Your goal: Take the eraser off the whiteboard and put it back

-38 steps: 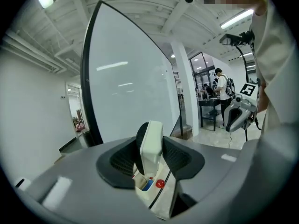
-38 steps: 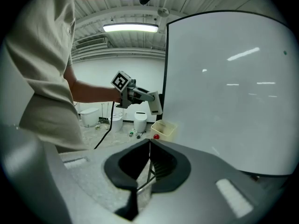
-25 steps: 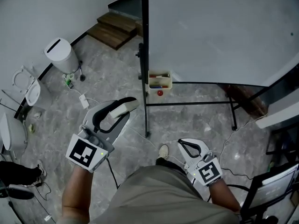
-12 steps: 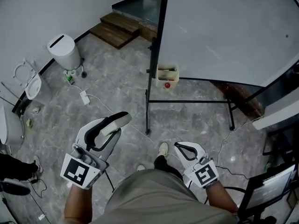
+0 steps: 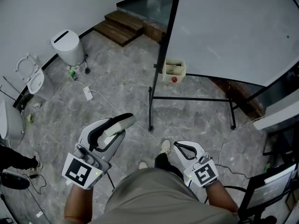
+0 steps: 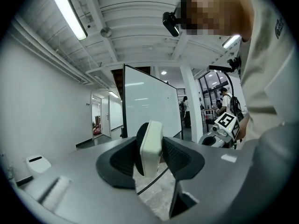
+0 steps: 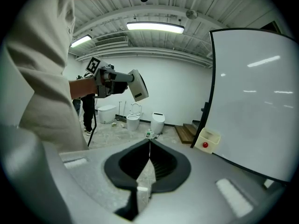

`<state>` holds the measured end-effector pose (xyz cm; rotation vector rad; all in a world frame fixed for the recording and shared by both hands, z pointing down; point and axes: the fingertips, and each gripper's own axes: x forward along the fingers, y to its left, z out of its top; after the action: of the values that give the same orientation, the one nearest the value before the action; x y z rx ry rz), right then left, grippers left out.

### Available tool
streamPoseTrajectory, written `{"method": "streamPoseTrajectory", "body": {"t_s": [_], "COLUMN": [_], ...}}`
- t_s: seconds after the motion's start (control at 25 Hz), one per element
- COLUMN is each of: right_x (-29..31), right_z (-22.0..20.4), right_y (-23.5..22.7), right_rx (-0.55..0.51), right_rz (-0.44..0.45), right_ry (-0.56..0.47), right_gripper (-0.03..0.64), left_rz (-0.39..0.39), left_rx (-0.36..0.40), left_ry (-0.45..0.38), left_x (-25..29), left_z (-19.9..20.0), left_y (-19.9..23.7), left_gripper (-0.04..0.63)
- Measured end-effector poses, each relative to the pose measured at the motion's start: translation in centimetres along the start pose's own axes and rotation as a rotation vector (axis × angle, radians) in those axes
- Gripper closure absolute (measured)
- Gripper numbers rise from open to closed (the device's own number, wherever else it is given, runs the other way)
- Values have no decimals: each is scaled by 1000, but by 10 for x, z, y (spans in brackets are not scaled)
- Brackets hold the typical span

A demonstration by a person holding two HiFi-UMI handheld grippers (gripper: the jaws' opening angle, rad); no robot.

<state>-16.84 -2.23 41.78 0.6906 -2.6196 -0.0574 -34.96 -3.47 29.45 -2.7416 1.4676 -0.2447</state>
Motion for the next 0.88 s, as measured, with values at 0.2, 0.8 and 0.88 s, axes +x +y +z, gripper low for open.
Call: {"method": "streamPoseTrajectory", "body": {"t_s": [0.2, 0.8, 0.88], "right_x": [2, -16, -19], "right_z": [2, -21, -26], "right_y": [-6, -76, -90], "right_rx": [8, 44, 54], "right_rz": [-4, -118, -134], "right_ry": [5, 30, 32], "right_gripper": [613, 614, 614], "left_rz": [-19, -145, -163], "left_rx": [17, 97, 100], "left_ry": [-14, -71, -64], "left_x": [18, 147, 168], "left_z": [7, 33, 32], "left_y": [7, 18, 17], "left_gripper": [420, 422, 422]}}
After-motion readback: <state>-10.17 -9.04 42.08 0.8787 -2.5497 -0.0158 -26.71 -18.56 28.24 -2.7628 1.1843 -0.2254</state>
